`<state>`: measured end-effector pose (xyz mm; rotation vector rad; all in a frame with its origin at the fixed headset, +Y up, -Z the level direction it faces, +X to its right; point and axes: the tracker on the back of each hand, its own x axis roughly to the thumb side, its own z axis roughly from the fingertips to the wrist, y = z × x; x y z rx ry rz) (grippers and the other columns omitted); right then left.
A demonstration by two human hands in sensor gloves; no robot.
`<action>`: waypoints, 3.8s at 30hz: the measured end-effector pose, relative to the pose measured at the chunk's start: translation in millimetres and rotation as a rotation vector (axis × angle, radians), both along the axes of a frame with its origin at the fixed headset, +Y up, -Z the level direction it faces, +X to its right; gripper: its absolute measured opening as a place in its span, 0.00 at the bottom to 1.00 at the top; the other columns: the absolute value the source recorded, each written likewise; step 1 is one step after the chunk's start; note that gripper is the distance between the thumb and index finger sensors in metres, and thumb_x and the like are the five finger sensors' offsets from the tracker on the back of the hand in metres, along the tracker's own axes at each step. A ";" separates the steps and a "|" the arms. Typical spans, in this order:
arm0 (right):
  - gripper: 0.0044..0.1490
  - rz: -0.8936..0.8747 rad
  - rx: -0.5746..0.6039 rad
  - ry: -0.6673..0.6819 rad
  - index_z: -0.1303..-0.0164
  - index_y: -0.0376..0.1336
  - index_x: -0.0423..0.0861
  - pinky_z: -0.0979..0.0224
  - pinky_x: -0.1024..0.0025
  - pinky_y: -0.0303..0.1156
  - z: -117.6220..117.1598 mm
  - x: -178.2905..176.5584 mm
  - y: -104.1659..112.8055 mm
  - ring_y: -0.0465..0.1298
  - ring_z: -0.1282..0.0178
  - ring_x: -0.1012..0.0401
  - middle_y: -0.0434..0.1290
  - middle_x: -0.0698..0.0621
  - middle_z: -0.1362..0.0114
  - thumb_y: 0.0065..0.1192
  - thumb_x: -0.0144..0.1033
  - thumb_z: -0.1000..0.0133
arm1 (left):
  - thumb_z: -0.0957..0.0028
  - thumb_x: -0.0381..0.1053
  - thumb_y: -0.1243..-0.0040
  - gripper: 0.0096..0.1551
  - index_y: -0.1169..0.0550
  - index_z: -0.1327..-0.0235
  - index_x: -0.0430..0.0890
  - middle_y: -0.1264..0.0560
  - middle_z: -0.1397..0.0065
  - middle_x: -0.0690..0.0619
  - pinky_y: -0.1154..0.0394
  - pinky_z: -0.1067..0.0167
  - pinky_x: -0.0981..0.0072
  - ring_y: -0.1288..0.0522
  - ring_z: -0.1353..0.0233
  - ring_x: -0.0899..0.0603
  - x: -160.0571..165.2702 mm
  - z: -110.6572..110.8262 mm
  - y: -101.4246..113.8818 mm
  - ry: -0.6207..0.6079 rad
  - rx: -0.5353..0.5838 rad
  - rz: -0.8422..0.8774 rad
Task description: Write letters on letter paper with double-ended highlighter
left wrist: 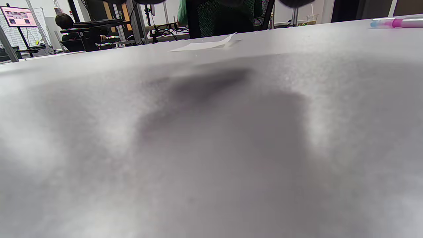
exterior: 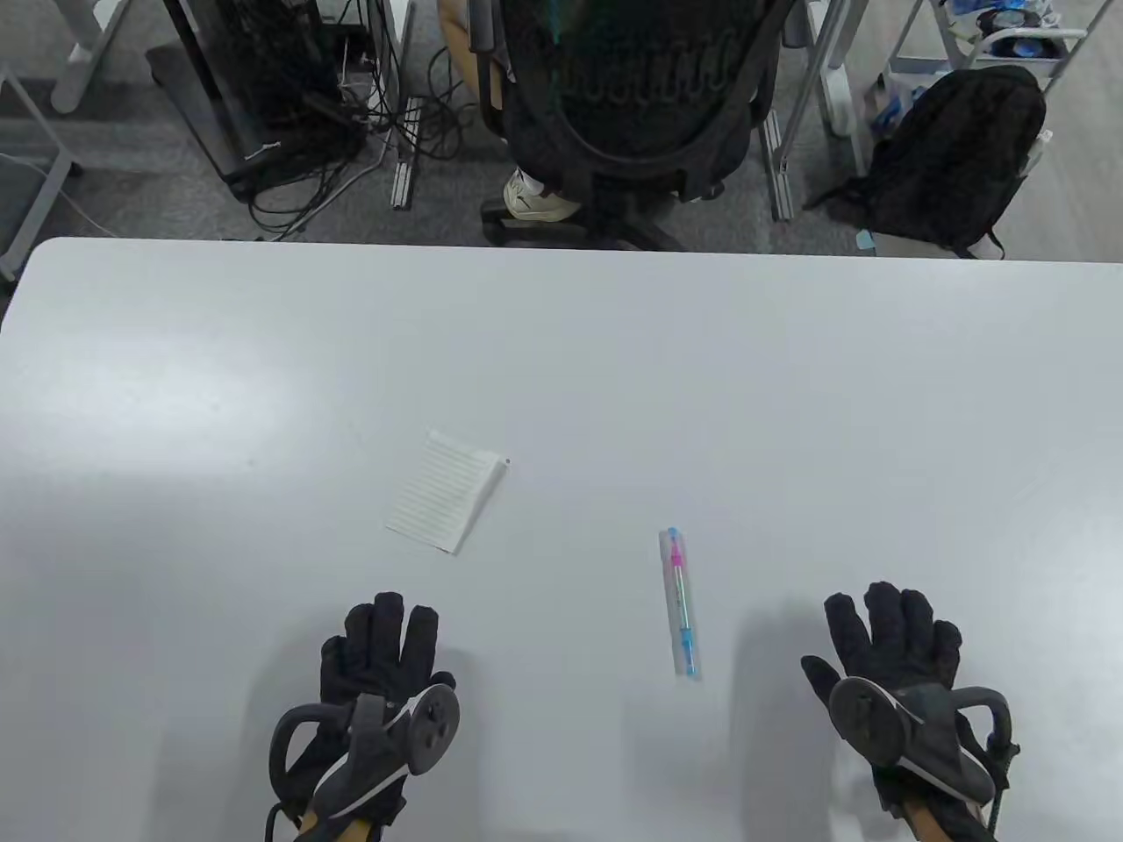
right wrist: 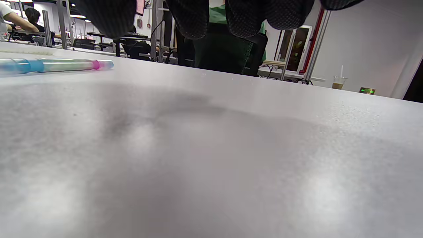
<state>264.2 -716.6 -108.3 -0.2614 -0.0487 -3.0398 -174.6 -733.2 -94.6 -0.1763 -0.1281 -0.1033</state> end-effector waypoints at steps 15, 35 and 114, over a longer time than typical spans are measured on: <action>0.47 0.000 -0.012 0.007 0.14 0.49 0.40 0.28 0.20 0.48 -0.8 -7.7 -1.7 0.51 0.21 0.23 0.51 0.22 0.16 0.46 0.55 0.38 | 0.34 0.62 0.60 0.41 0.48 0.11 0.46 0.55 0.10 0.36 0.45 0.21 0.30 0.51 0.13 0.27 1.3 0.8 3.3 -0.011 0.003 0.002; 0.47 -0.037 -0.011 0.059 0.15 0.51 0.38 0.28 0.21 0.51 -8.6 -40.9 3.7 0.57 0.23 0.25 0.55 0.23 0.18 0.46 0.55 0.38 | 0.34 0.62 0.60 0.41 0.48 0.11 0.46 0.55 0.10 0.36 0.45 0.21 0.30 0.50 0.13 0.27 1.9 -1.2 3.0 -0.008 -0.010 0.017; 0.31 0.066 0.085 0.554 0.38 0.69 0.42 0.30 0.30 0.68 -3.8 -214.5 17.8 0.77 0.41 0.43 0.76 0.40 0.37 0.63 0.48 0.45 | 0.38 0.61 0.56 0.32 0.36 0.20 0.56 0.30 0.19 0.51 0.37 0.20 0.35 0.25 0.25 0.47 52.1 -6.2 12.6 -0.217 0.066 0.027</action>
